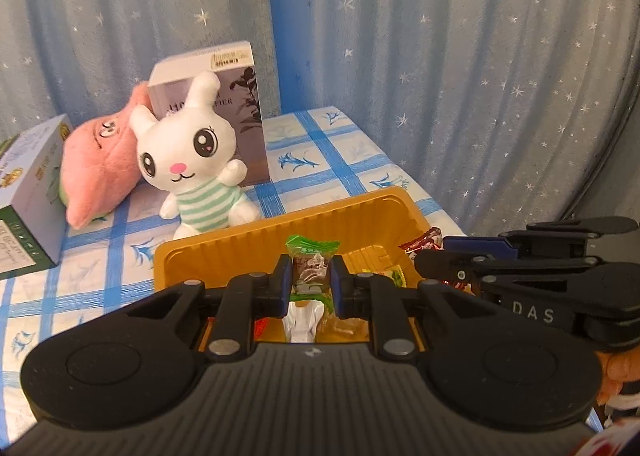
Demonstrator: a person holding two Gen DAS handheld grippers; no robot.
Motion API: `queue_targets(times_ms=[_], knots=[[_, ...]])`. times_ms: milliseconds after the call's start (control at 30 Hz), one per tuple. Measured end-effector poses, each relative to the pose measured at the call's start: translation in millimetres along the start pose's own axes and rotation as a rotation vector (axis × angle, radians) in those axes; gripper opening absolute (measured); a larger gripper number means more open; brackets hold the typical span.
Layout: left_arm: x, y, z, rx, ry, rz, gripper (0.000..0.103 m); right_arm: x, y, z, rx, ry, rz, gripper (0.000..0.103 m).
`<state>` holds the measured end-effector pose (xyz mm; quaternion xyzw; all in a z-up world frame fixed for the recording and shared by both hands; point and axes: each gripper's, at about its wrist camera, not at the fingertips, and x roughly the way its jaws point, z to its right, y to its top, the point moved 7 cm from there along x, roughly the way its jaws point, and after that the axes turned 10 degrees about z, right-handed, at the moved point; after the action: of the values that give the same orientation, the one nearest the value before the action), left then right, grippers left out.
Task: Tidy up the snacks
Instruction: 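Carry the red-and-white candy and green-wrapped candy with both tools over the orange tray, then open the left tool dropping the green candy while the right tool releases its candy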
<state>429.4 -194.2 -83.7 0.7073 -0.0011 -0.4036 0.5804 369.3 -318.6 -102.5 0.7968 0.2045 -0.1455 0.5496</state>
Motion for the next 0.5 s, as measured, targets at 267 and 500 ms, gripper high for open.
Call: queue_targets(times_ms=[267,500], knots=[[46,-4,-10,-0.025,0.008,-0.067,0.018,29,-2,14,0.020,-0.036,-0.028,0.021],[72,-11,-17,-0.041,0.017,-0.117,0.018,42,-2,20,0.033,-0.050,-0.039,0.021]])
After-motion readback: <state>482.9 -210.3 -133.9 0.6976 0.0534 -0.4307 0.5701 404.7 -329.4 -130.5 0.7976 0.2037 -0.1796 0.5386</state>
